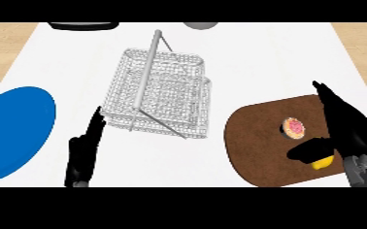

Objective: Pick the cupcake from the cutting board and place it in the tiered basket

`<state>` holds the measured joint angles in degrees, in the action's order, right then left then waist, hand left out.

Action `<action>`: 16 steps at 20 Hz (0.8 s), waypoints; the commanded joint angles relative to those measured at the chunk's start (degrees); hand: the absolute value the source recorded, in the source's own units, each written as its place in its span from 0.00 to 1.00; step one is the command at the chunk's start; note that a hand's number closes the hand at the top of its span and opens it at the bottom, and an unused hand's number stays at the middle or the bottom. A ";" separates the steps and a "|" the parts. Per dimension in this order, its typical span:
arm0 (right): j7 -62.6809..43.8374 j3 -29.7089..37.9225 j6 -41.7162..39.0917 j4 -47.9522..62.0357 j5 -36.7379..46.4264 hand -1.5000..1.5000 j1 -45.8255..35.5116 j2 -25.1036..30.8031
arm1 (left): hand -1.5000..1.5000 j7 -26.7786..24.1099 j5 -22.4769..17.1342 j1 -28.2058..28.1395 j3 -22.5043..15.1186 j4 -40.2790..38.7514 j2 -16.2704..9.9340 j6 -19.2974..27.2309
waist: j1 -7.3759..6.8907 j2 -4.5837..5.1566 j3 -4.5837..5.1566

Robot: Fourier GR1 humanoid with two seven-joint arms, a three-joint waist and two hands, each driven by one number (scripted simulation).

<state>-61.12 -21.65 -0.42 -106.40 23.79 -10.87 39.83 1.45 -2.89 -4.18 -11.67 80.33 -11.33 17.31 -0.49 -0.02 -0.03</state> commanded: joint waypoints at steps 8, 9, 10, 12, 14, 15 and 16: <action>-5.93 -2.62 -7.94 9.02 2.02 0.00 -1.55 -5.75 | 0.50 -0.12 -0.63 0.73 2.24 -1.15 -0.43 -2.54 | 0.13 0.07 0.05; -10.40 -2.39 -10.84 6.74 1.39 0.00 -3.99 -6.16 | 0.50 0.34 0.28 2.64 1.76 -3.02 1.25 -1.23 | 0.32 0.05 0.08; -7.37 0.09 -12.13 8.21 -0.85 0.00 -3.49 -4.88 | 0.50 0.53 0.70 -1.03 0.85 0.54 0.63 -1.30 | 0.14 -0.01 0.05; -7.80 0.68 -12.89 7.08 -0.18 0.00 -3.37 -6.14 | 0.50 -3.41 1.55 -1.35 1.09 -1.85 2.00 -0.91 | 0.35 -0.03 0.06; -5.44 1.98 -13.11 10.81 -0.47 0.00 -4.37 -6.67 | 0.50 -2.86 1.34 0.15 1.97 -3.97 2.25 -1.18 | 0.29 0.04 0.05; -7.15 -0.26 -13.06 10.22 0.59 0.00 -3.71 -7.75 | 0.50 -3.15 -0.18 -1.11 3.36 -2.94 0.58 -2.81 | 0.19 0.02 0.06; -5.68 -0.72 -11.81 13.35 2.09 0.00 -4.44 -9.48 | 0.50 0.38 1.11 -2.69 1.43 2.17 0.62 -1.81 | -0.07 0.01 0.03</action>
<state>-61.56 -21.47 -9.23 -96.31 24.32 -13.69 33.51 -0.58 -2.26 -4.64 -9.72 79.45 -10.25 15.61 -0.31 -0.10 -0.07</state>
